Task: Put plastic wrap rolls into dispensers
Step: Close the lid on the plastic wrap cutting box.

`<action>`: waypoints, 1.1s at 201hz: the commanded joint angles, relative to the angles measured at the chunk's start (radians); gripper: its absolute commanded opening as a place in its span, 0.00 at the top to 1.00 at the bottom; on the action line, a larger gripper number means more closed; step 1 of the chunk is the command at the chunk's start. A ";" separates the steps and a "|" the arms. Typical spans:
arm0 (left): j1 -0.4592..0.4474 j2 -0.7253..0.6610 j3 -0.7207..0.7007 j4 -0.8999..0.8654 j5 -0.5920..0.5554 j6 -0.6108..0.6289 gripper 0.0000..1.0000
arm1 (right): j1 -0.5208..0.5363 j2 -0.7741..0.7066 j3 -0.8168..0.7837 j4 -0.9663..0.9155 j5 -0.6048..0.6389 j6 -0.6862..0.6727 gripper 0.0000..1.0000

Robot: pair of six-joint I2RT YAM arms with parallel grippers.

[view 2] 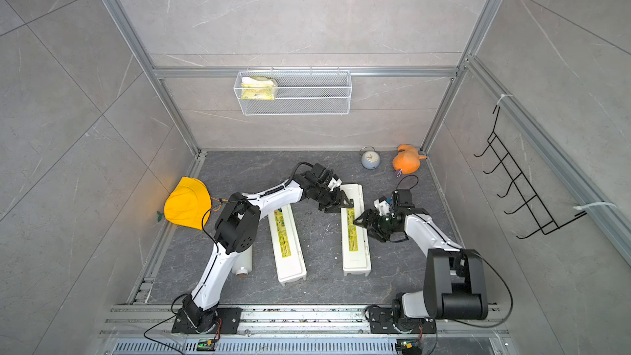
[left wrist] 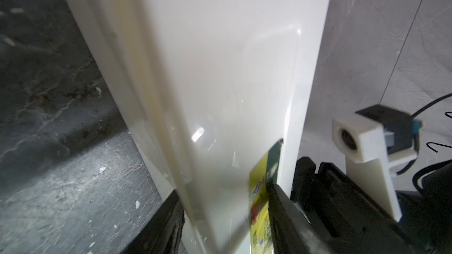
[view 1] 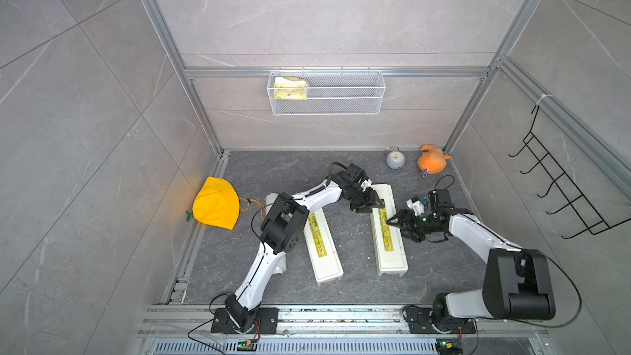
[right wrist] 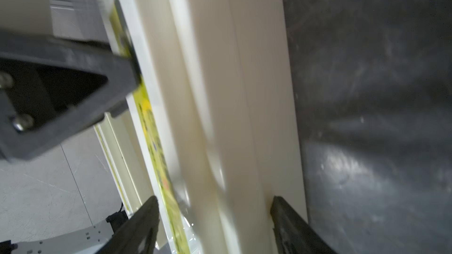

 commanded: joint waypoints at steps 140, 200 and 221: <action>-0.229 -0.333 -0.587 -0.047 -0.132 -0.159 0.41 | 0.025 -0.113 -0.079 -0.134 0.019 -0.006 0.35; -0.270 -0.390 -0.609 -0.001 -0.089 -0.198 0.42 | 0.026 -0.177 -0.094 -0.182 -0.009 0.015 0.24; -0.274 -0.376 -0.585 0.001 -0.088 -0.200 0.42 | 0.025 -0.236 -0.106 -0.223 -0.025 0.028 0.23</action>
